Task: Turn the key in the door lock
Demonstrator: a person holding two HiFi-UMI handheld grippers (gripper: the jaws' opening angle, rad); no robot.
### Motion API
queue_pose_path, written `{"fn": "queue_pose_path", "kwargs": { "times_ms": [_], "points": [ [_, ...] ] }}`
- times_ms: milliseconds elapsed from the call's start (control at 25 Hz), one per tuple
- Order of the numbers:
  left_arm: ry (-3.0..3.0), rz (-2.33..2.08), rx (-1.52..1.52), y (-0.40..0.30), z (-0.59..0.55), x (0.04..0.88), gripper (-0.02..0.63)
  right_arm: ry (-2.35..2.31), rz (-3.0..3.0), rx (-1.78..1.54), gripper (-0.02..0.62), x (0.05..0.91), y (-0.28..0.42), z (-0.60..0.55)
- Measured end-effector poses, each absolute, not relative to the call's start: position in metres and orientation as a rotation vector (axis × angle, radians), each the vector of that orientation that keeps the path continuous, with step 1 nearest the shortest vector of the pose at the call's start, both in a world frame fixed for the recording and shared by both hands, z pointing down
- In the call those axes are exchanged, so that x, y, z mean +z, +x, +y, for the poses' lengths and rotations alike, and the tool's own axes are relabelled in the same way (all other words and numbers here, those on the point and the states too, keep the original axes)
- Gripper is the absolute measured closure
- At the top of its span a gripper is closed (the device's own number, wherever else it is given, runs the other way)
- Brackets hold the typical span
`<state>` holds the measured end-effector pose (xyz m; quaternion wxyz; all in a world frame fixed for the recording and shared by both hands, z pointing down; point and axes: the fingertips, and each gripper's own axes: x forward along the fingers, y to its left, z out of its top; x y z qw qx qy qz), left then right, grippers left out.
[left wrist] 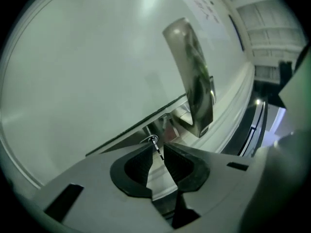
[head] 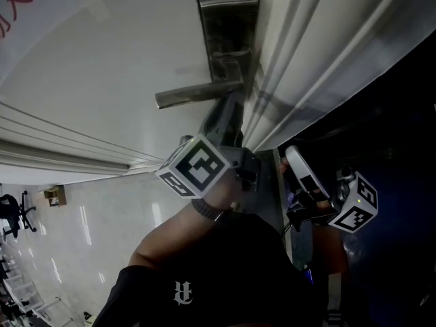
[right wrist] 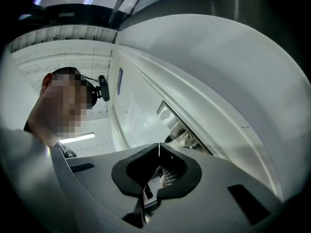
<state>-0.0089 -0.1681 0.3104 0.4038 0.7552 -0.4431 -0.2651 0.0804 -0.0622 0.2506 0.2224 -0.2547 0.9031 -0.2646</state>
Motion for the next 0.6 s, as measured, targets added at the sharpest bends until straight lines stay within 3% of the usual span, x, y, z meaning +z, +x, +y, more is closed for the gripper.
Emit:
{"fn": "queue_pose_path", "kwargs": {
  "times_ms": [320, 600],
  "points": [
    [1.848, -1.040, -0.717, -0.0058, -0.1698, 0.3112, 0.575, -0.707, 2.489, -0.736, 0.578, 0.2513, 0.0839, -0.0636],
    [2.076, -1.241, -0.389, -0.0041, -0.1691, 0.3119, 0.572, -0.684, 2.492, -0.733, 0.578, 0.2500, 0.0816, -0.0622]
  ]
}}
